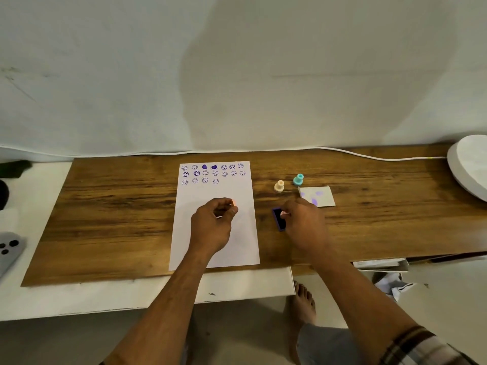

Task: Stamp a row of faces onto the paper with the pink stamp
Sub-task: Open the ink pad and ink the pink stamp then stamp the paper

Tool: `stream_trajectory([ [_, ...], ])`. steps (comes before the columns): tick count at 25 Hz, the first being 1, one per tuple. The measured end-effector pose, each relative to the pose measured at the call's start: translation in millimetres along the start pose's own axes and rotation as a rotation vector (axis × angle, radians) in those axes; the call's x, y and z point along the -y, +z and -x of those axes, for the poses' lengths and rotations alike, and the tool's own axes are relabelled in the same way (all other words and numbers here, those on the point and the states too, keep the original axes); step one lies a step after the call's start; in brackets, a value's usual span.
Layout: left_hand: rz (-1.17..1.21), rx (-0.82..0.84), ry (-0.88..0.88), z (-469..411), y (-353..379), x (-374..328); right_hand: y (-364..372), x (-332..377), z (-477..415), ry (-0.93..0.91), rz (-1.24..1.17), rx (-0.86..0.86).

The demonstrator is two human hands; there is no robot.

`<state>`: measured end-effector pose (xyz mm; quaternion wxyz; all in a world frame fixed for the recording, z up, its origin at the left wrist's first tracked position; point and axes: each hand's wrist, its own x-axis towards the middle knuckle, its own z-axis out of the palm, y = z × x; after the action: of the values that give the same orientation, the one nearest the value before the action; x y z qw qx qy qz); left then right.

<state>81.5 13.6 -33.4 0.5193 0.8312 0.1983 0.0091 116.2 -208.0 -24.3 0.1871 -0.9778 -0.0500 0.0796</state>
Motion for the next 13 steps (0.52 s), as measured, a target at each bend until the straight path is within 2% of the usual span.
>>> stream_trajectory([
  [5, -0.033, 0.001, 0.011, 3, -6, 2, -13, 5, -9, -0.034, 0.129, 0.105],
  [13, -0.094, -0.001, 0.009, 1, -14, 10, -6, 5, -7, -0.016, 0.132, 0.092],
])
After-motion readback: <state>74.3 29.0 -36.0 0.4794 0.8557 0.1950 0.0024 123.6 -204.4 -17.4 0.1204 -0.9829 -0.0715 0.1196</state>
